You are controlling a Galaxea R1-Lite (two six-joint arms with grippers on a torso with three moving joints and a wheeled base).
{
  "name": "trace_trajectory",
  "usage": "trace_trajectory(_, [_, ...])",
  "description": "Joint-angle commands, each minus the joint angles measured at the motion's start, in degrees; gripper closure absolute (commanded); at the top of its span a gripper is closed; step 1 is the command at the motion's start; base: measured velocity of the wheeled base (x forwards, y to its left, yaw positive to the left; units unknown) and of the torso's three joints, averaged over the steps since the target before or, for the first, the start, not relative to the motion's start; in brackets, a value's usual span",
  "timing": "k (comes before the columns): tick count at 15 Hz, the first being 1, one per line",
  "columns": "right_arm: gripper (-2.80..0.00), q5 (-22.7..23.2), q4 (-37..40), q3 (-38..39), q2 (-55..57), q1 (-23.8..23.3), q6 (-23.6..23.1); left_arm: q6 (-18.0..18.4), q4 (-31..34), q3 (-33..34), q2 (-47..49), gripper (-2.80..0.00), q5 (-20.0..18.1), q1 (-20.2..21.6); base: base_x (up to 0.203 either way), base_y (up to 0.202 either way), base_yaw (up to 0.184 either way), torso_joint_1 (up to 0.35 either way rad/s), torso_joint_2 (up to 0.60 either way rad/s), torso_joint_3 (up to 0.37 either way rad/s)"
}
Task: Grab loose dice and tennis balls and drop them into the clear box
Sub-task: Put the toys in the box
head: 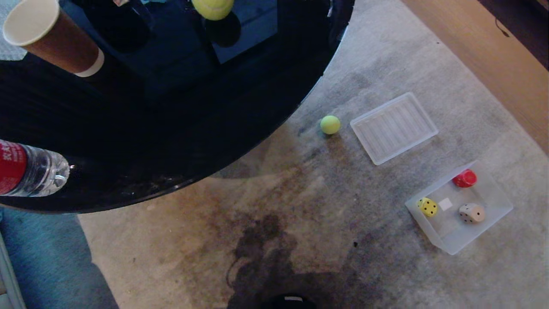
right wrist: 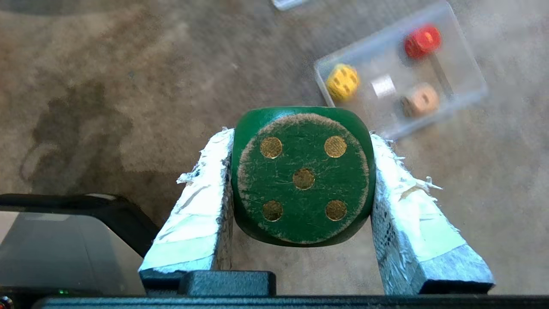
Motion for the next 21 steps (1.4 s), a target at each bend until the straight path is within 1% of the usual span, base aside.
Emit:
trace_trajectory(1, [0.00, 0.0, 0.0, 0.0, 0.1, 0.0, 0.0, 0.0, 0.0, 0.0, 0.0, 0.00, 0.0, 0.0, -0.006, 0.004, -0.114, 0.000, 0.00, 0.006])
trace_trajectory(13, [0.00, 0.0, 0.0, 0.0, 0.1, 0.0, 0.0, 0.0, 0.0, 0.0, 0.0, 0.00, 0.0, 0.0, -0.001, 0.011, -0.156, 0.003, 0.00, 0.003])
trace_trajectory(21, [0.00, 0.0, 0.0, 0.0, 0.1, 0.0, 0.0, 0.0, 0.0, -0.1, 0.0, 0.00, 0.0, 0.0, 0.000, 0.000, -0.007, 0.001, 0.00, 0.000])
